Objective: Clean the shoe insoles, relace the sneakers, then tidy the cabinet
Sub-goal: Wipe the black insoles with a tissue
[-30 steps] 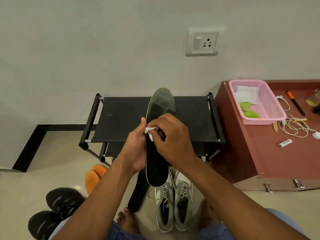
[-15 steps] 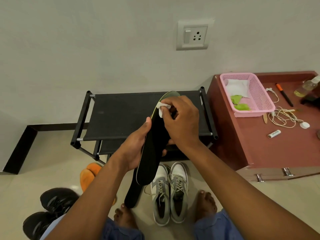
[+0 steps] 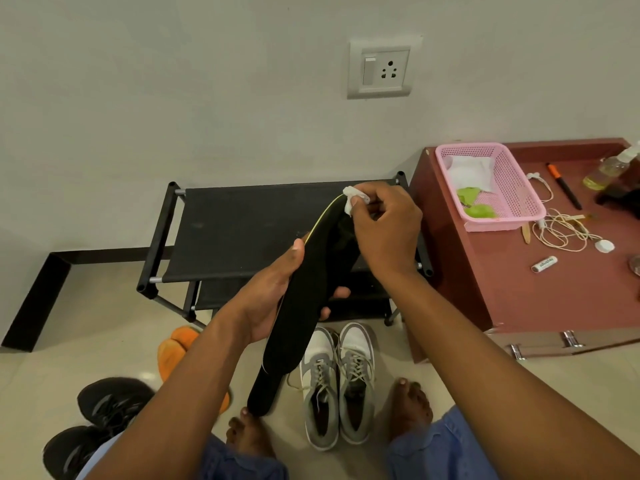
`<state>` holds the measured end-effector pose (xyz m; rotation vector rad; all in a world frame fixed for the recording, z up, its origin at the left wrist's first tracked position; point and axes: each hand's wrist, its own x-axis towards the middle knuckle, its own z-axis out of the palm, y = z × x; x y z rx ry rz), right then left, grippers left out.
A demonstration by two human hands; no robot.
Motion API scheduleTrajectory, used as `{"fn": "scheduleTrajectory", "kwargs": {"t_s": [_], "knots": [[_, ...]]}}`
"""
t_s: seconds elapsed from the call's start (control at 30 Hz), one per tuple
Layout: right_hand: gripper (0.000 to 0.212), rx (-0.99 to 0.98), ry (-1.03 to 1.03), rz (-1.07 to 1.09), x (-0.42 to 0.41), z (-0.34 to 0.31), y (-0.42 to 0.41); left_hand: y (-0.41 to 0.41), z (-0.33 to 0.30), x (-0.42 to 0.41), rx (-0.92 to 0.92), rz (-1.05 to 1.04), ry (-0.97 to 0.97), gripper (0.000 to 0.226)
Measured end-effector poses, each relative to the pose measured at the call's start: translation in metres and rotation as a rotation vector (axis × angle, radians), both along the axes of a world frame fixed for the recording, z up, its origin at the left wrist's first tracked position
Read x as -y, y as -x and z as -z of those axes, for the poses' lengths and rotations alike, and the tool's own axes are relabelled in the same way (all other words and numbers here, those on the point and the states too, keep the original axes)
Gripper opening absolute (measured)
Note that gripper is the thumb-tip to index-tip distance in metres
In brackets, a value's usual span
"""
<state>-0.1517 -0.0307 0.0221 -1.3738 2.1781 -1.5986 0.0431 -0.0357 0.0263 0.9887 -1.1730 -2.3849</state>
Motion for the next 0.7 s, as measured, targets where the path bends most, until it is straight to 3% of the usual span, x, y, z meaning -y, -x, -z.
{"fn": "scheduleTrajectory", "kwargs": {"t_s": [0.5, 0.7], "knots": [[0.016, -0.108, 0.034, -0.463, -0.013, 0.002, -0.052, -0.006, 0.001, 0.010, -0.006, -0.239, -0.070, 0.059], [0.009, -0.167, 0.051, -0.410, -0.011, 0.002, -0.052, -0.007, 0.000, 0.009, 0.025, -0.227, -0.026, 0.056]]}}
